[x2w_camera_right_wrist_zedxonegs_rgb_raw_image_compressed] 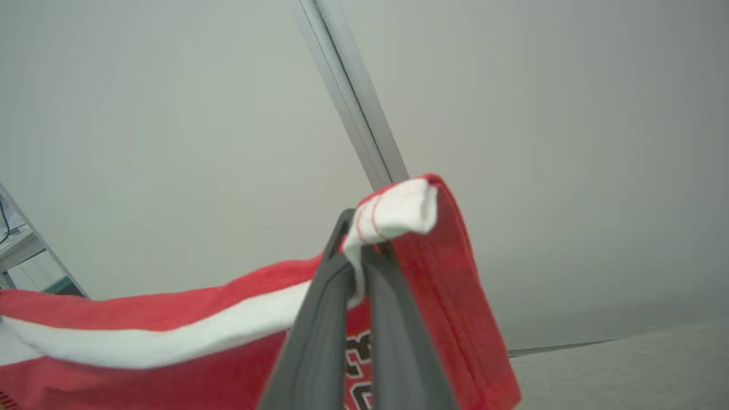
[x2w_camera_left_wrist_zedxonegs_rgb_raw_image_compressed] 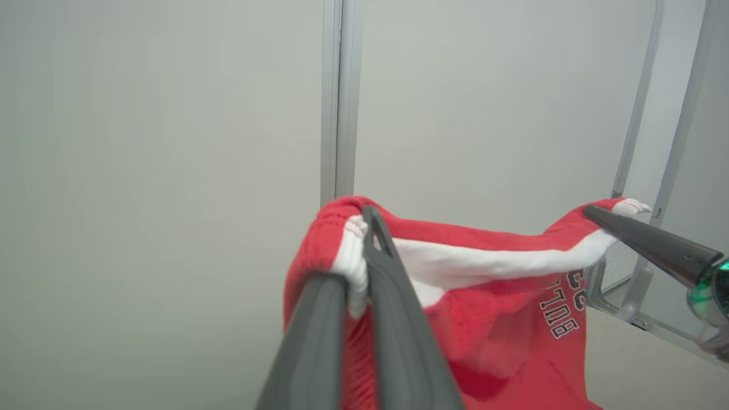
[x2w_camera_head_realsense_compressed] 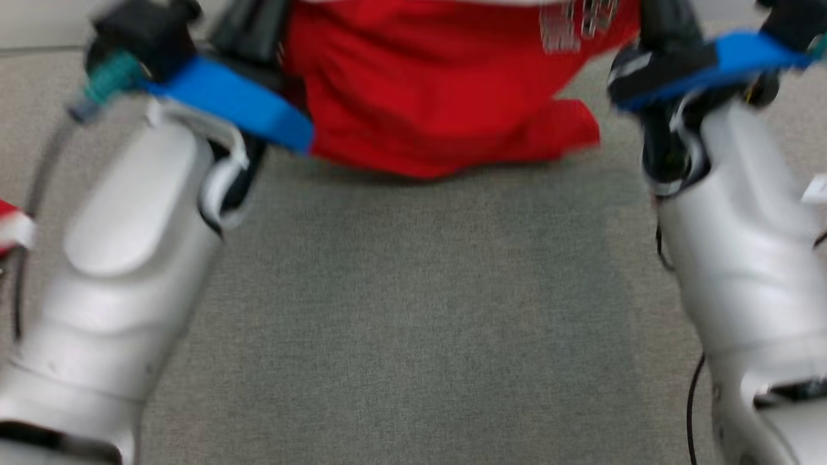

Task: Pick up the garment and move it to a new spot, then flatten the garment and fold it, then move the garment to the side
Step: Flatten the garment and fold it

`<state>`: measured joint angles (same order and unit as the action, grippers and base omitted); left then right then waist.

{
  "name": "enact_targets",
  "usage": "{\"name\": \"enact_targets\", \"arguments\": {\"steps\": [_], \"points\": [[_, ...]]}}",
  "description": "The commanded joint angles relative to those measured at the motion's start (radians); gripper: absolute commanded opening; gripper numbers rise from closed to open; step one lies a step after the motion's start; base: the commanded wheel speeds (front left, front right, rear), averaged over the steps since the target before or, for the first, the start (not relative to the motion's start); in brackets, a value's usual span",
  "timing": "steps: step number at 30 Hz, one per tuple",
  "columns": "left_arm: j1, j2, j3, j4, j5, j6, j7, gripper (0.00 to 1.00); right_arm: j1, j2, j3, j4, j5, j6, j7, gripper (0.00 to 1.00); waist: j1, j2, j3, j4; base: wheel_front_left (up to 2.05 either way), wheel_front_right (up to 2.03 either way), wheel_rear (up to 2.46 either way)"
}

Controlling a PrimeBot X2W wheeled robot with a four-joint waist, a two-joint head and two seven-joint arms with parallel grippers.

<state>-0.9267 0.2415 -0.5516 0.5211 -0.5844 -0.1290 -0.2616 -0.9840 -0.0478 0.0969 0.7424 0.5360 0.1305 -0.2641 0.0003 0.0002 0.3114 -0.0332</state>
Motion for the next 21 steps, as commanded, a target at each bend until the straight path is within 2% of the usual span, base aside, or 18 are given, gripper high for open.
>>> {"name": "enact_targets", "arguments": {"steps": [1, 3, 4, 6, 11, 17, 21], "points": [[-0.106, 0.020, 0.010, 0.025, -0.032, -0.002, -0.005, 0.00, -0.116, -0.005, -0.018, 0.044, 0.026, 0.000, 0.000, 0.00, -0.0003, -0.0002, 0.053, 0.022, 0.00, 0.00, 0.00], [-0.152, 0.027, 0.012, 0.034, -0.044, -0.002, -0.005, 0.00, -0.166, -0.003, -0.021, 0.068, 0.053, 0.000, 0.000, 0.00, -0.0003, -0.0002, 0.064, 0.020, 0.00, 0.00, 0.00], [-0.235, 0.039, -0.010, 0.052, -0.054, -0.002, -0.005, 0.00, -0.265, -0.004, -0.024, 0.109, 0.088, 0.000, -0.001, 0.00, -0.0003, -0.0002, 0.081, 0.019, 0.00, 0.00, 0.00], [-0.324, 0.050, -0.036, 0.066, -0.065, -0.002, -0.005, 0.00, -0.355, -0.005, -0.026, 0.144, 0.114, 0.000, 0.000, 0.00, -0.0003, -0.0002, 0.101, 0.019, 0.00, 0.00, 0.00], [-0.474, 0.059, -0.070, 0.085, -0.085, -0.002, -0.005, 0.00, -0.506, -0.005, -0.031, 0.180, 0.124, 0.000, 0.000, 0.00, -0.0003, -0.0002, 0.123, 0.023, 0.00, 0.00, 0.00], [-0.527, 0.052, -0.087, 0.073, -0.101, -0.002, -0.005, 0.00, -0.539, -0.004, -0.017, 0.172, 0.128, 0.000, 0.000, 0.00, -0.0003, -0.0002, 0.139, 0.026, 0.00, 0.00, 0.00], [-0.455, 0.058, -0.119, 0.053, -0.100, -0.002, -0.004, 0.00, -0.470, -0.005, 0.009, 0.184, 0.134, 0.000, 0.000, 0.00, -0.0003, -0.0002, 0.148, 0.027, 0.00, 0.00, 0.00]]}}
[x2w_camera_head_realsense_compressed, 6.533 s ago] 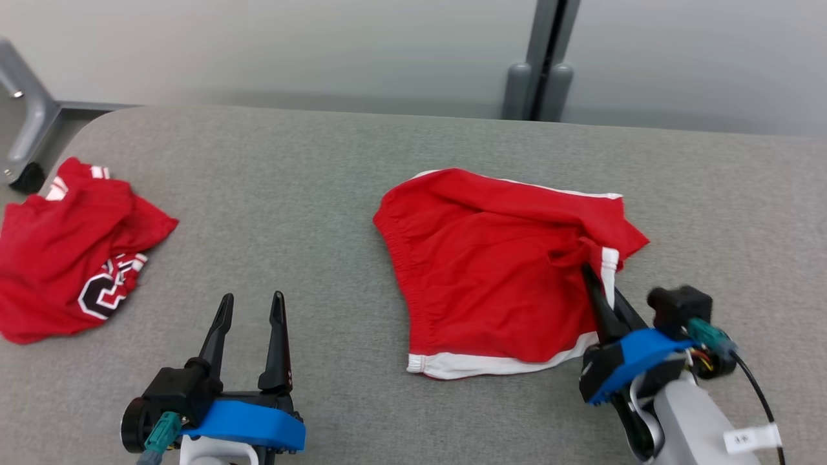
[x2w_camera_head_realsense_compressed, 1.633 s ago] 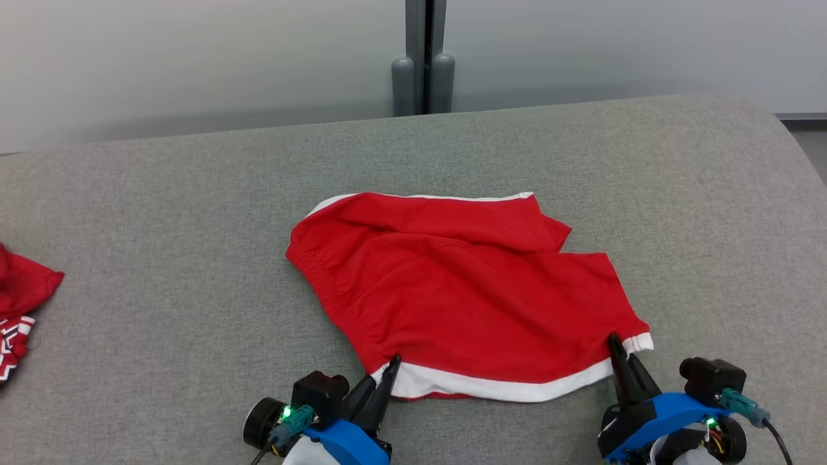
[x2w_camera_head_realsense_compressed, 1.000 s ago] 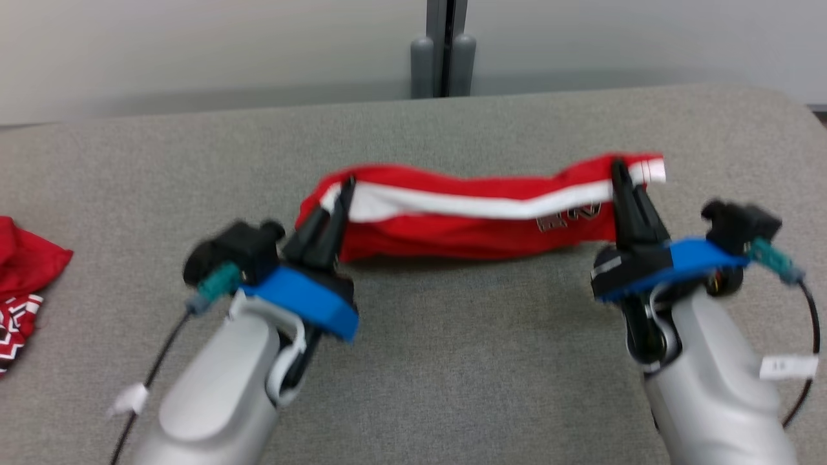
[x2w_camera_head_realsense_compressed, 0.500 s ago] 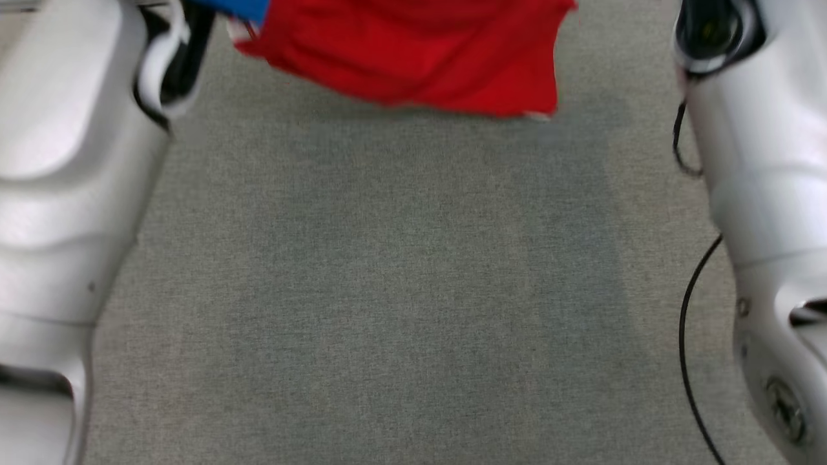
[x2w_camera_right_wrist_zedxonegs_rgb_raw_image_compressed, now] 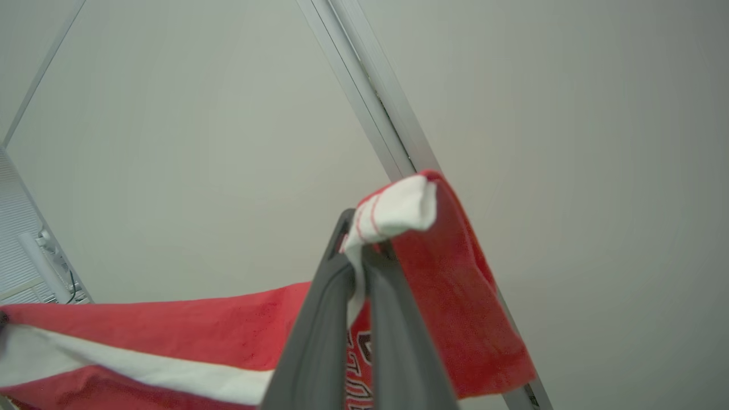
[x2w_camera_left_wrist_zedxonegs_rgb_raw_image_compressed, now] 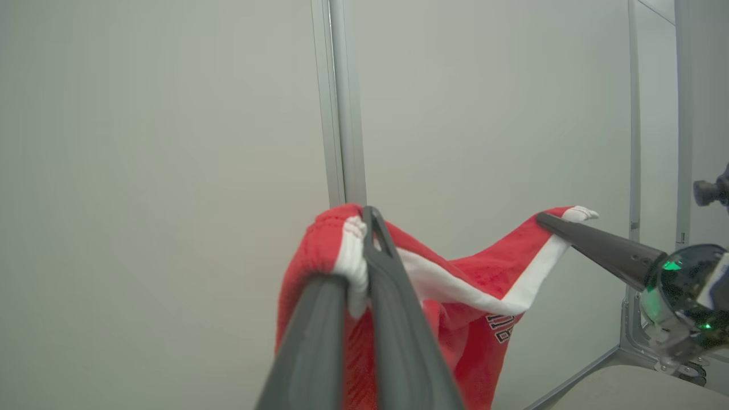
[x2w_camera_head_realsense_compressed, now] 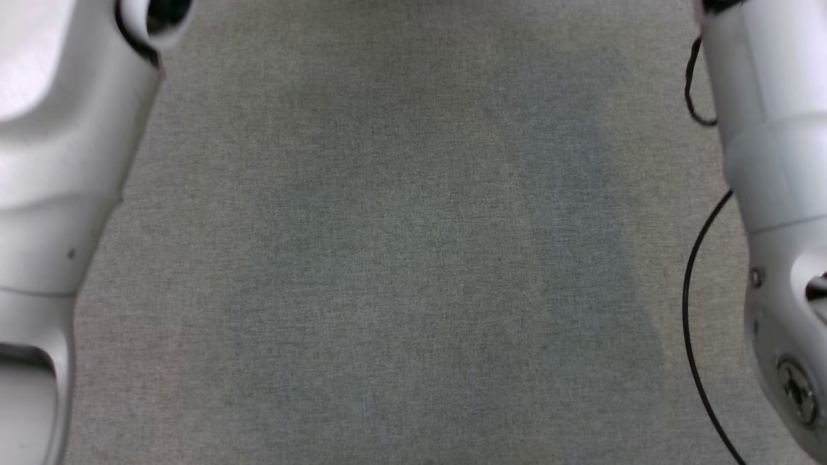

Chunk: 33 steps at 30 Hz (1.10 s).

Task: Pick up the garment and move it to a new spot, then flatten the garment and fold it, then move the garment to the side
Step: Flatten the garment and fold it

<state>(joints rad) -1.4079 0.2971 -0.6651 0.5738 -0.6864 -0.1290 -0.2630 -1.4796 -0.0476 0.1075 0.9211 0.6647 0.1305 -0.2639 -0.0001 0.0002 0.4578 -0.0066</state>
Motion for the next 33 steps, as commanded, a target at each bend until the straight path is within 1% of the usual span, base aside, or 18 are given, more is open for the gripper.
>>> {"name": "enact_targets", "arguments": {"steps": [1, 5, 7, 10, 14, 15, 20, 26, 28, 33], "points": [[0.051, 0.007, -0.008, -0.006, 0.007, -0.002, -0.003, 0.00, 0.049, -0.007, -0.001, 0.010, -0.004, 0.000, 0.000, 0.00, 0.0001, -0.0002, 0.004, 0.001, 0.00, 0.00, 0.00], [0.192, 0.013, 0.010, -0.035, 0.018, -0.002, -0.003, 0.00, 0.161, -0.004, 0.031, 0.007, -0.027, 0.001, -0.001, 0.00, 0.0001, -0.0002, 0.002, 0.002, 0.00, 0.00, 0.00], [0.279, 0.007, 0.028, -0.055, 0.020, -0.002, -0.003, 0.00, 0.234, -0.006, 0.053, -0.004, -0.036, 0.000, -0.001, 0.00, 0.0001, -0.0002, -0.006, 0.004, 0.00, 0.00, 0.00], [0.424, -0.010, 0.033, -0.095, 0.038, -0.002, -0.003, 0.00, 0.365, -0.019, 0.083, -0.042, -0.045, 0.000, -0.001, 0.00, 0.0001, -0.0002, -0.028, 0.016, 0.00, 0.00, 0.00], [0.602, -0.013, 0.027, -0.144, 0.077, -0.002, -0.003, 0.00, 0.545, -0.031, 0.114, -0.102, -0.029, 0.000, -0.001, 0.00, 0.0001, -0.0002, -0.065, 0.021, 0.00, 0.00, 0.00], [0.642, -0.013, 0.040, -0.154, 0.081, -0.002, -0.003, 0.00, 0.590, -0.034, 0.118, -0.117, -0.020, 0.000, -0.001, 0.00, 0.0001, -0.0002, -0.075, 0.021, 0.00, 0.00, 0.00], [0.839, -0.024, 0.062, -0.207, 0.110, -0.002, -0.003, 0.00, 0.798, -0.049, 0.125, -0.203, 0.023, 0.000, -0.001, 0.00, 0.0001, -0.0002, -0.128, 0.014, 0.00, 0.00, 0.00], [1.024, -0.022, -0.001, -0.252, 0.146, -0.002, -0.003, 0.00, 1.023, -0.066, 0.100, -0.299, 0.075, 0.000, -0.001, 0.00, 0.0001, -0.0002, -0.210, 0.012, 0.00, 0.00, 0.00], [1.078, -0.023, -0.014, -0.264, 0.150, -0.002, -0.003, 0.00, 1.094, -0.071, 0.095, -0.338, 0.072, 0.000, -0.001, 0.00, 0.0001, -0.0002, -0.236, 0.012, 0.00, 0.00, 0.00], [1.207, -0.036, 0.002, -0.299, 0.155, -0.002, -0.003, 0.00, 1.272, -0.069, 0.058, -0.430, 0.068, 0.000, -0.001, 0.00, 0.0001, -0.0002, -0.298, 0.013, 0.00, 0.00, 0.00]]}}
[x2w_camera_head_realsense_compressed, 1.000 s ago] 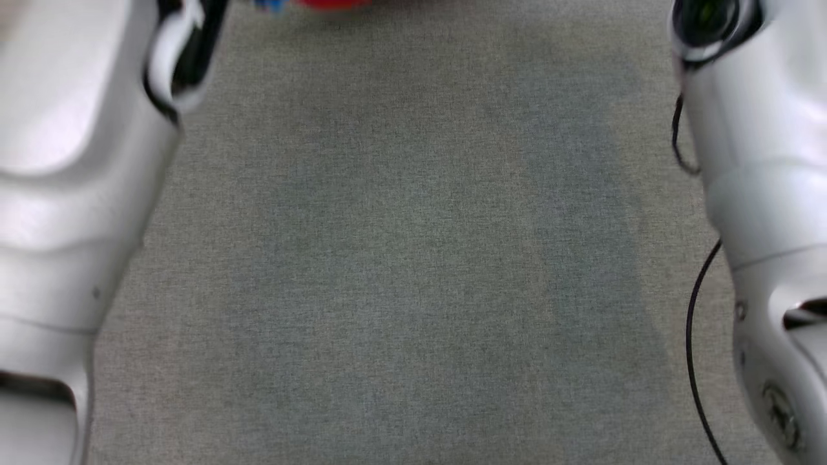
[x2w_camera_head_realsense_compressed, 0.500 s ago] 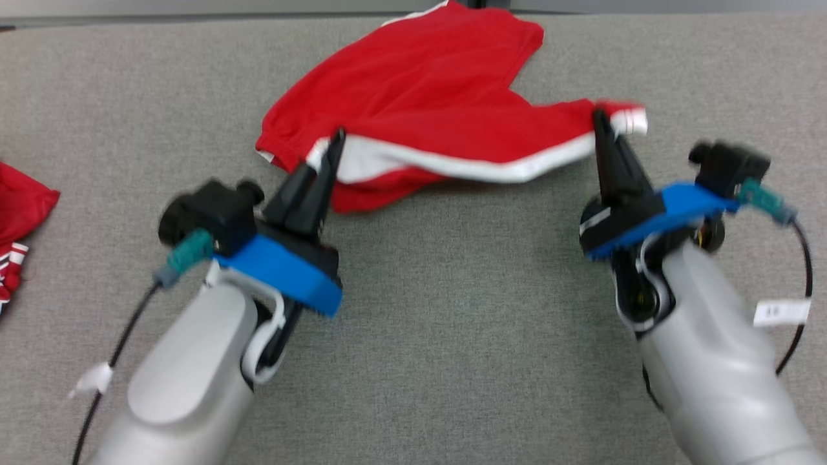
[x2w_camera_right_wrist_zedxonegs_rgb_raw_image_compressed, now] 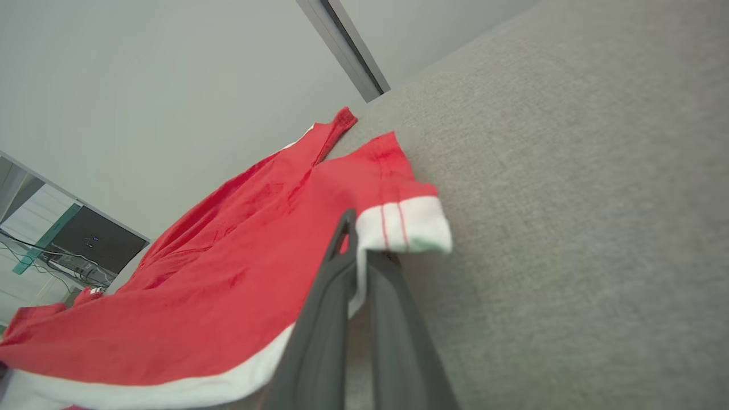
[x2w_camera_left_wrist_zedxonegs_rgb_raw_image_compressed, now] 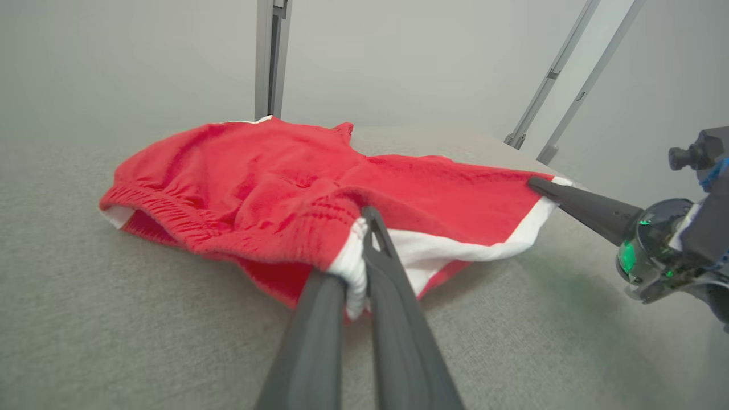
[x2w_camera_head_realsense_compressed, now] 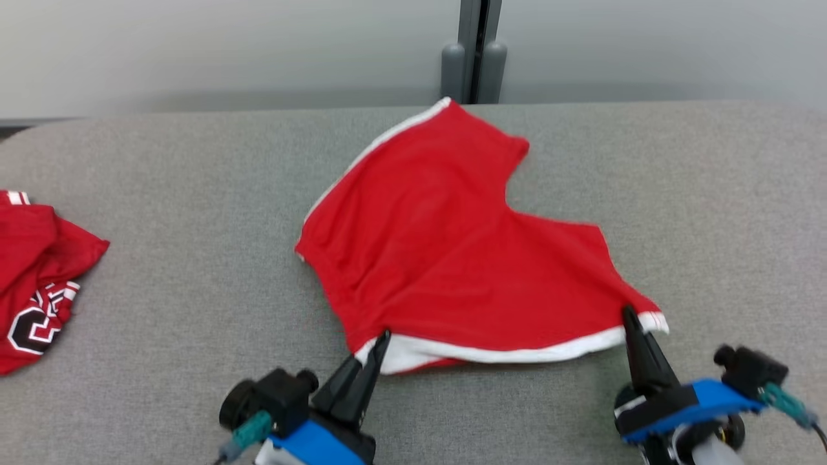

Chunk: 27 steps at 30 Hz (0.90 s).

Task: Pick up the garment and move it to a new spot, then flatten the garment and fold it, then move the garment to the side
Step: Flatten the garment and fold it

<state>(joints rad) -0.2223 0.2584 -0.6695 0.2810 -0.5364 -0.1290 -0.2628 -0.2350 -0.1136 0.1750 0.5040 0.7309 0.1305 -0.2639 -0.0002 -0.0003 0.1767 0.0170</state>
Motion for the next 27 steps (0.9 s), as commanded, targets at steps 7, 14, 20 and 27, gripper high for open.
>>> {"name": "enact_targets", "arguments": {"steps": [7, 14, 20, 27], "points": [[0.129, 0.019, -0.005, -0.043, 0.024, -0.002, -0.003, 0.00, 0.237, 0.025, -0.095, -0.148, -0.029, 0.000, 0.040, 0.00, 0.0002, 0.0003, -0.065, -0.002, 0.00, 0.00, 0.00], [0.146, 0.016, -0.017, -0.053, 0.019, -0.002, -0.003, 0.00, 0.307, 0.051, -0.186, -0.261, -0.076, 0.000, 0.108, 0.00, 0.0002, 0.0003, -0.077, 0.001, 0.00, 0.00, 0.00], [0.128, -0.002, -0.013, -0.052, 0.012, -0.002, -0.003, 0.00, 0.274, 0.060, -0.222, -0.313, -0.114, 0.000, 0.146, 0.00, 0.0002, 0.0003, -0.070, 0.011, 0.00, 0.00, 0.00], [0.099, -0.021, 0.022, -0.060, 0.017, -0.002, -0.003, 0.00, 0.163, 0.062, -0.230, -0.308, -0.162, 0.000, 0.175, 0.00, 0.0002, 0.0003, -0.048, 0.039, 0.00, 0.00, 0.00]]}}
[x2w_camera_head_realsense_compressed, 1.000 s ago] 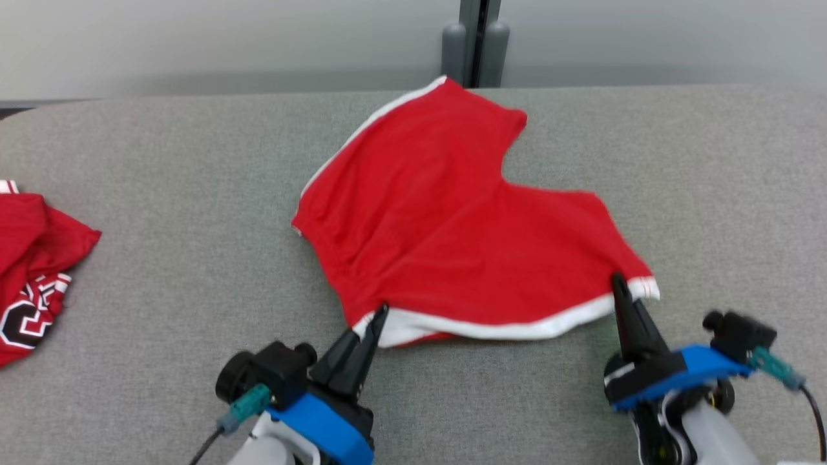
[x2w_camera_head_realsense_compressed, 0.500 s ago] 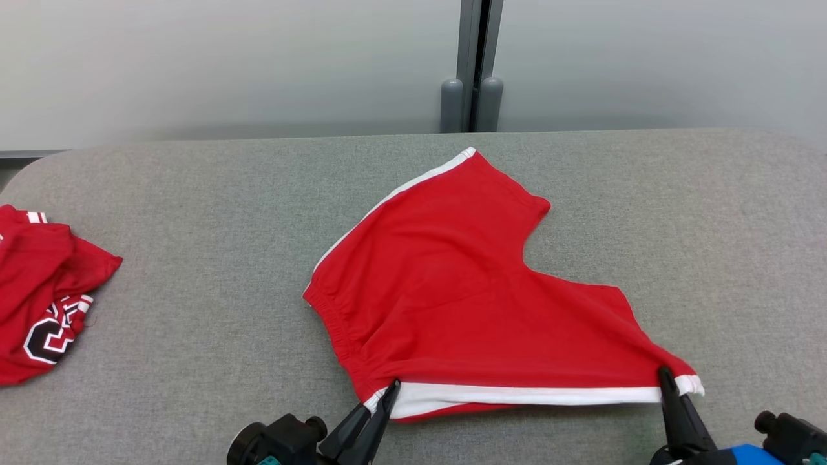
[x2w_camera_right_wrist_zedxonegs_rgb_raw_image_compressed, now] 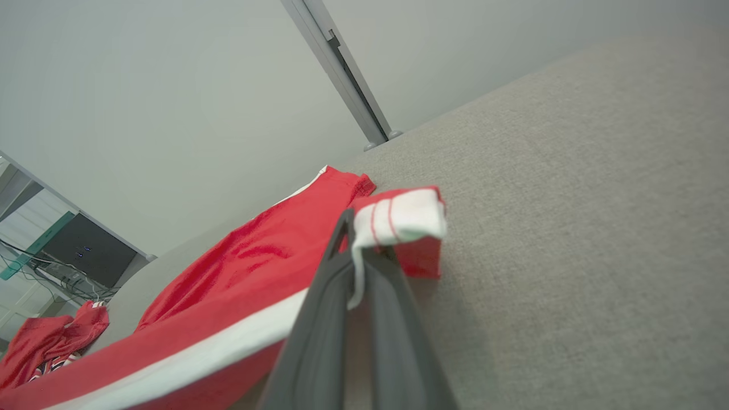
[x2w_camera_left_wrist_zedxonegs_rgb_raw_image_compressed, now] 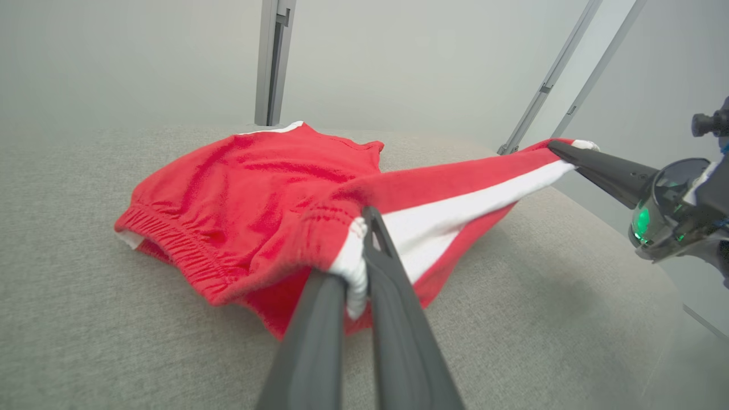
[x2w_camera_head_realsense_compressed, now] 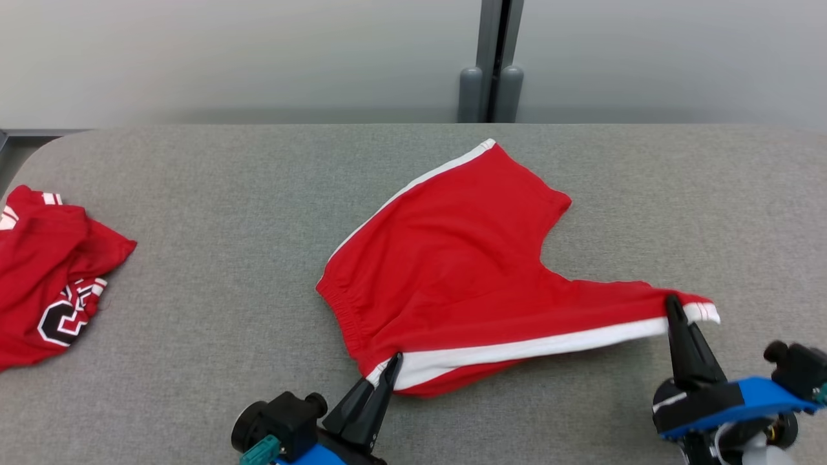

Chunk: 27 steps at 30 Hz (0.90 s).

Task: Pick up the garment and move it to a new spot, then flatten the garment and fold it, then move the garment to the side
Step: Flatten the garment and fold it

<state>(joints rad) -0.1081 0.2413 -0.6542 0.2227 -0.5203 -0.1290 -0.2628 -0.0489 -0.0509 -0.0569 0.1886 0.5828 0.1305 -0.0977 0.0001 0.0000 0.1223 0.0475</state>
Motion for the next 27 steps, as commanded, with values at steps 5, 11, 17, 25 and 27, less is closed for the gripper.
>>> {"name": "enact_targets", "arguments": {"steps": [5, 11, 17, 25, 27], "points": [[-0.058, -0.026, 0.017, 0.002, 0.001, -0.002, -0.003, 0.00, -0.145, -0.001, 0.008, 0.051, -0.056, 0.000, 0.036, 0.00, -0.0001, 0.0000, 0.038, 0.043, 0.00, 0.00, 0.00], [-0.127, -0.055, 0.027, 0.018, -0.005, -0.002, -0.003, 0.00, -0.332, -0.006, -0.004, 0.159, -0.114, 0.000, 0.085, 0.00, -0.0001, 0.0000, 0.091, 0.090, 0.00, 0.00, 0.00], [-0.186, -0.084, 0.051, 0.039, -0.011, -0.002, -0.003, 0.00, -0.481, -0.014, -0.008, 0.275, -0.157, 0.000, 0.103, 0.00, -0.0001, 0.0000, 0.138, 0.130, 0.00, 0.00, 0.00], [-0.285, -0.122, 0.068, 0.076, -0.024, -0.002, -0.003, 0.00, -0.732, -0.048, -0.016, 0.490, -0.243, 0.000, 0.106, 0.00, -0.0001, 0.0000, 0.219, 0.180, 0.00, 0.00, 0.00], [-0.309, -0.129, 0.068, 0.085, -0.026, -0.002, -0.003, 0.00, -0.788, -0.054, -0.021, 0.545, -0.266, 0.000, 0.097, 0.00, -0.0001, 0.0000, 0.236, 0.193, 0.00, 0.00, 0.00]]}}
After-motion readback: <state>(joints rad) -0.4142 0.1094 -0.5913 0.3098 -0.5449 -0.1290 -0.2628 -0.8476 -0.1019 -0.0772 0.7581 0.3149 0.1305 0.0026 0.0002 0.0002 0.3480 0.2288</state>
